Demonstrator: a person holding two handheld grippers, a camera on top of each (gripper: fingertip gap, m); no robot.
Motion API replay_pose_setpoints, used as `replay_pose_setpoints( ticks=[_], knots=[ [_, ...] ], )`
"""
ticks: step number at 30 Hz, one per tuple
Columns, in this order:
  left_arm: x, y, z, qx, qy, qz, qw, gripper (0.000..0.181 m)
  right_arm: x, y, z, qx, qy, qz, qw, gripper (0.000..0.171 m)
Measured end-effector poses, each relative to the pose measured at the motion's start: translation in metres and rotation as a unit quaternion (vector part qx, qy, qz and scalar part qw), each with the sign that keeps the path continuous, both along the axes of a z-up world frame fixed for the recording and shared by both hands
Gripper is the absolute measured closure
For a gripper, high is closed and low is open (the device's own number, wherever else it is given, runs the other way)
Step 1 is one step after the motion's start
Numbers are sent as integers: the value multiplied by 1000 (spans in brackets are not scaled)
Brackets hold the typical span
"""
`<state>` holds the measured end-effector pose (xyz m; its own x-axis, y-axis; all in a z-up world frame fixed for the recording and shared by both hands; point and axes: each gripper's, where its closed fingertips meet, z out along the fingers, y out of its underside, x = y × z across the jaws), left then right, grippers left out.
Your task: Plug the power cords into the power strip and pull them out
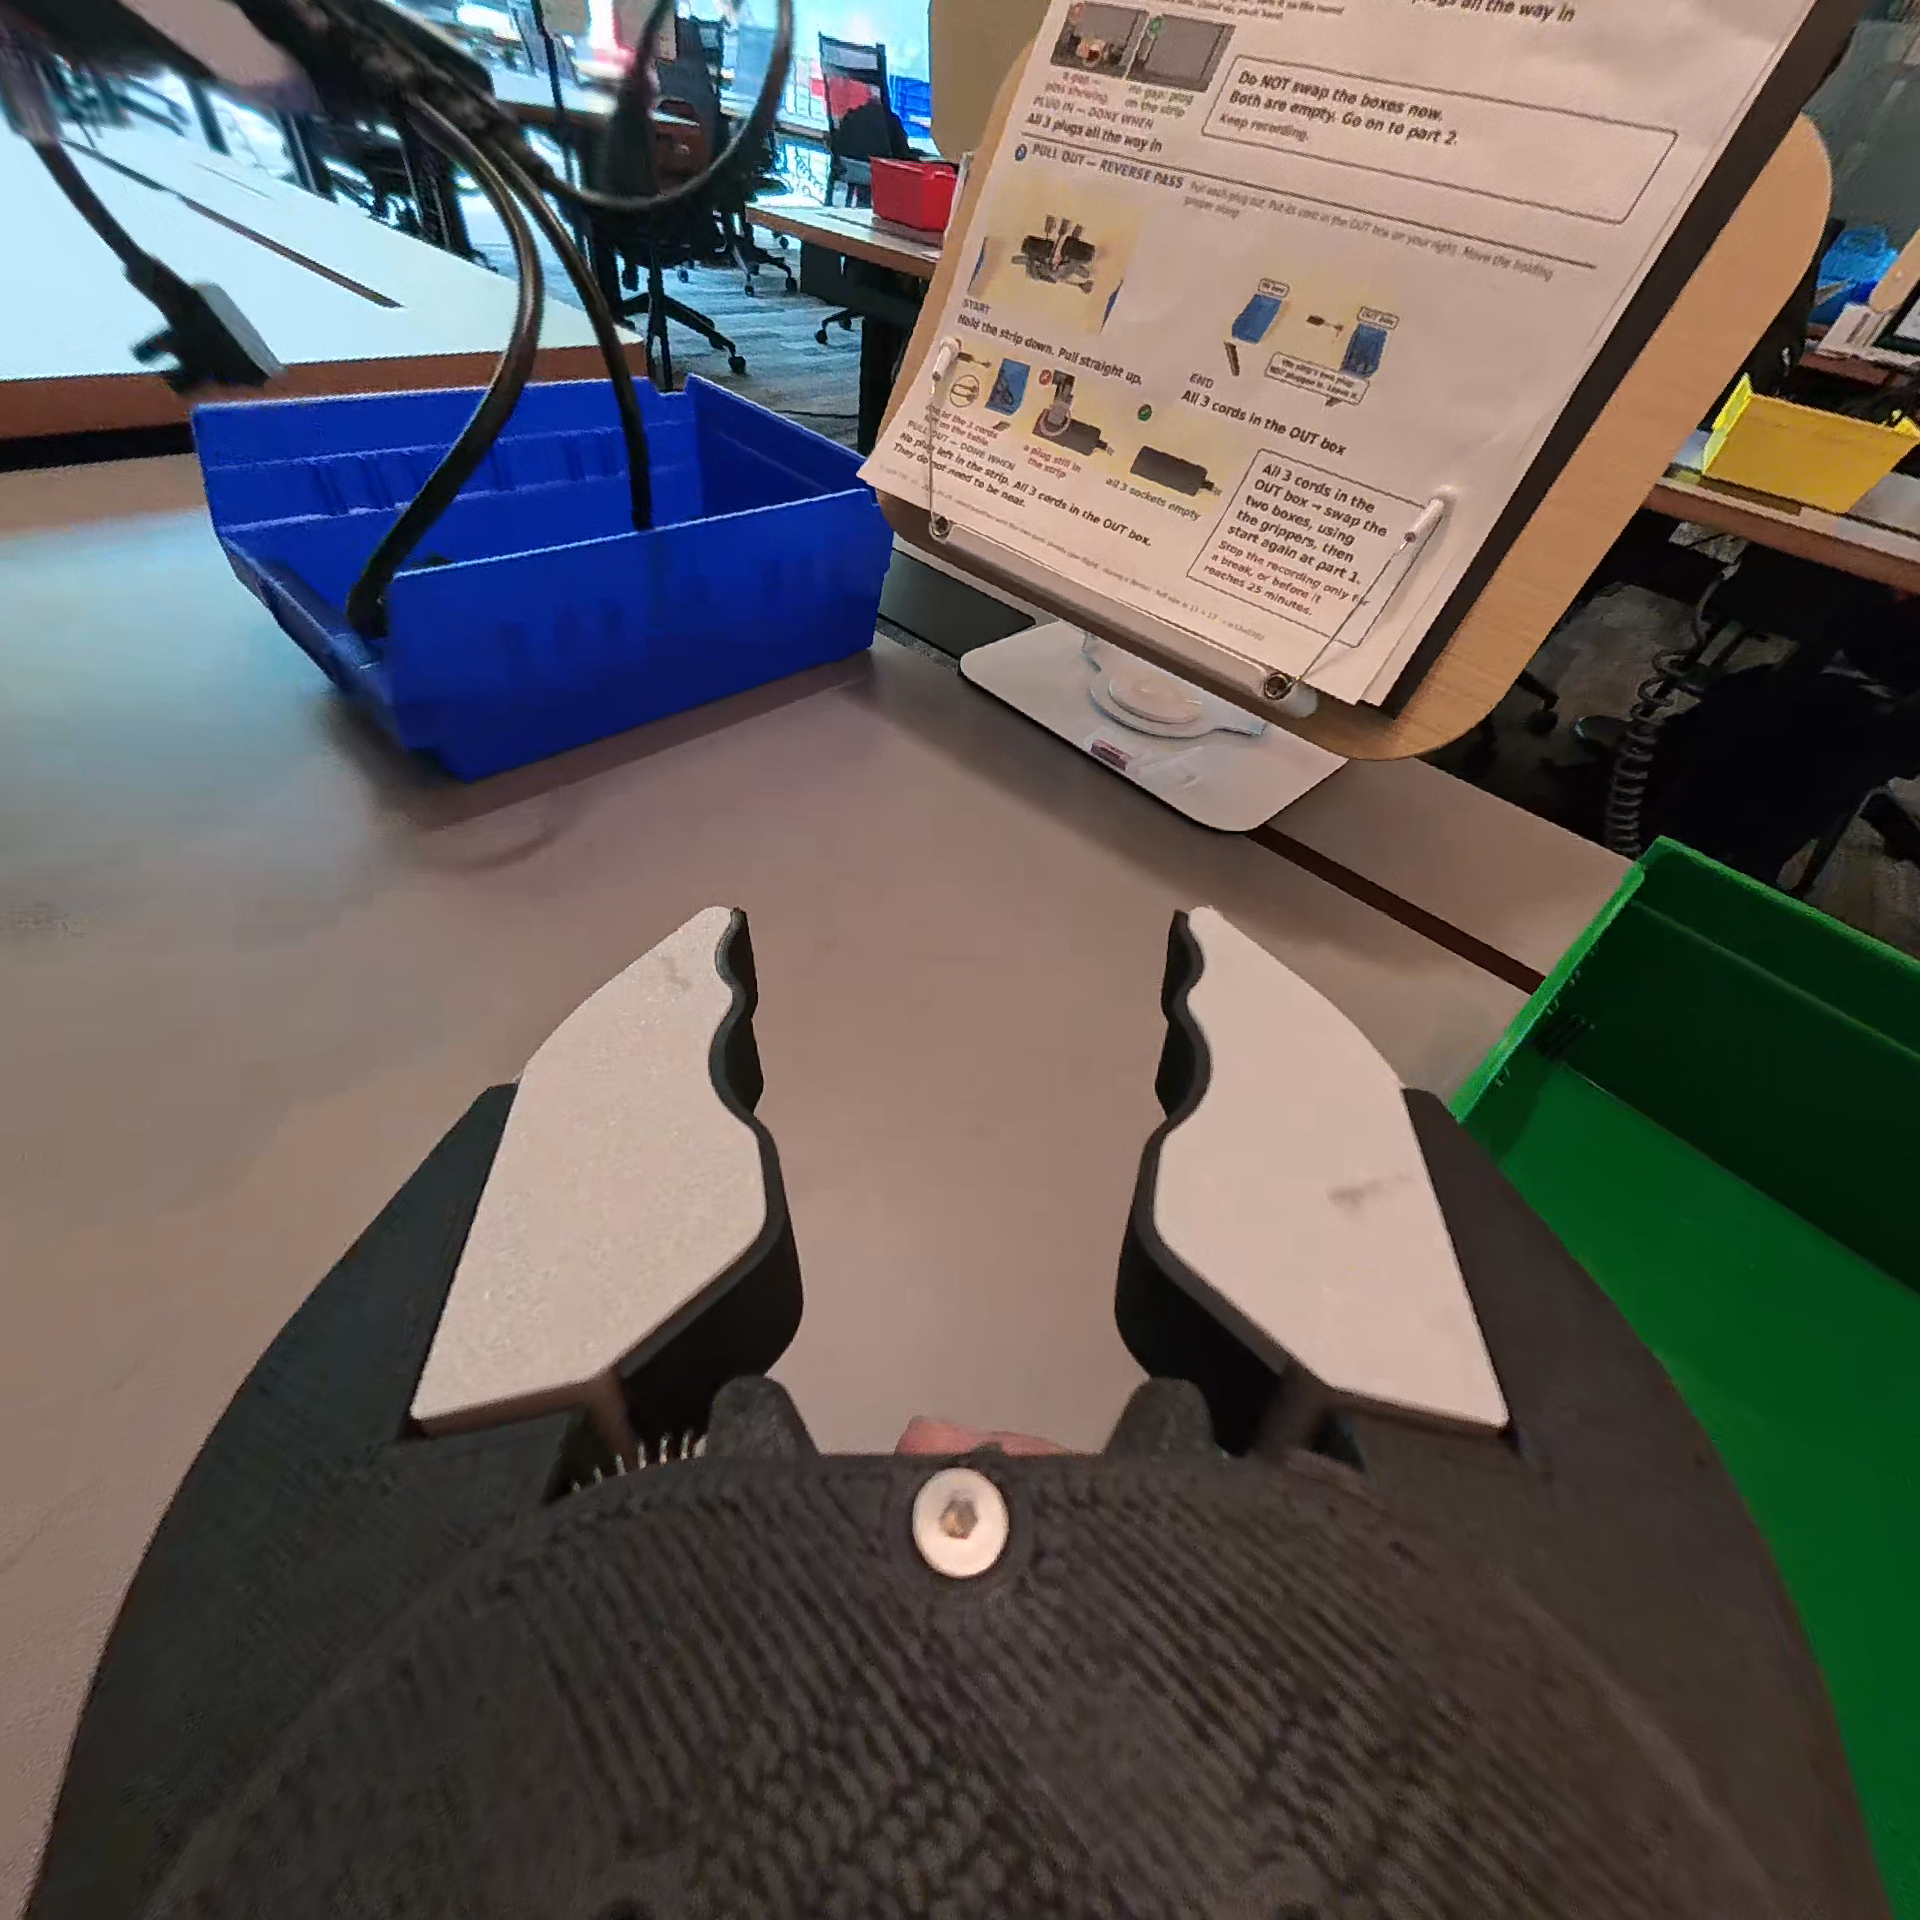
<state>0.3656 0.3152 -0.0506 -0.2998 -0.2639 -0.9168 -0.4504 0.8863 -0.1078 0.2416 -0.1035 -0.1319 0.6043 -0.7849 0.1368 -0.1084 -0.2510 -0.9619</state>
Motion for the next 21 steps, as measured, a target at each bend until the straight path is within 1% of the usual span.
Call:
replay_pose_setpoints(
  ticks=[3, 7, 11, 15, 18, 21],
  knots=[
    [-14, -11, 30, 24, -27, -16, 999, 141, -1, 0, 3, -3, -7, -1, 1000, 95],
    [-32, -37, 67, -5, -67, -65, 996, 141, -3, -5, 8, -2, -12, -5, 1000, 95],
    [-55, -75, 109, -59, -111, -130, 984, 141, -5, -18, 18, 2, -26, -18, 1000, 95],
    [-84, -123, 145, -129, -129, -209, 961, 141, -9, -42, 36, 17, -46, -41, 998, 95],
    [-105, -163, 148, -178, -103, -279, 938, 141, -15, -66, 54, 32, -70, -67, 995, 96],
    [-123, -202, 129, -209, -62, -333, 917, 141, -22, -89, 70, 52, -96, -89, 990, 97]
  ],
)
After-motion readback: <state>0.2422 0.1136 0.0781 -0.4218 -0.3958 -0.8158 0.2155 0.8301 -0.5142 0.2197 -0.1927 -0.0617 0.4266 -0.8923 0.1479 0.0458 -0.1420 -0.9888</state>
